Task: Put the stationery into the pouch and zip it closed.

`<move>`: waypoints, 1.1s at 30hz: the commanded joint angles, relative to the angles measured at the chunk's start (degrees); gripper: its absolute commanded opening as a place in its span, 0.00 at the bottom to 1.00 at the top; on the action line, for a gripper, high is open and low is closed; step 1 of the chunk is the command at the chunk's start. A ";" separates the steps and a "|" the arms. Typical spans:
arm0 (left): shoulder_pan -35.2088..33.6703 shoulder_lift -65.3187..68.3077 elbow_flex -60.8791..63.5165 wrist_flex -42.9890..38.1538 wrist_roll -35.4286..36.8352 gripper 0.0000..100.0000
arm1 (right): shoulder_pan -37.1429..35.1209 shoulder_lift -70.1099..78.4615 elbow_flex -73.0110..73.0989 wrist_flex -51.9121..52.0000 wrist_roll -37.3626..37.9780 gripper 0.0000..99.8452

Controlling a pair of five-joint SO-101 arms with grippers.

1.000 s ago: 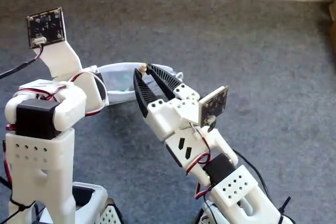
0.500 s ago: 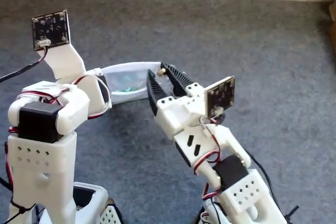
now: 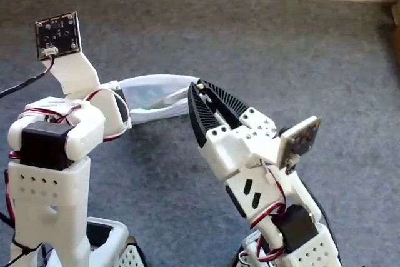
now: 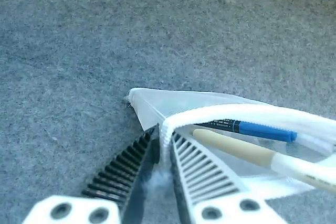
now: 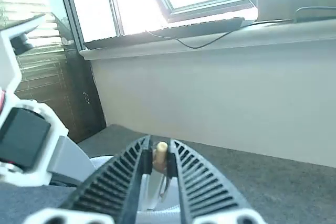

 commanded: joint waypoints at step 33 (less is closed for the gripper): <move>-0.84 0.40 0.40 -0.26 0.44 0.01 | 1.36 -3.03 -8.22 9.19 11.52 0.01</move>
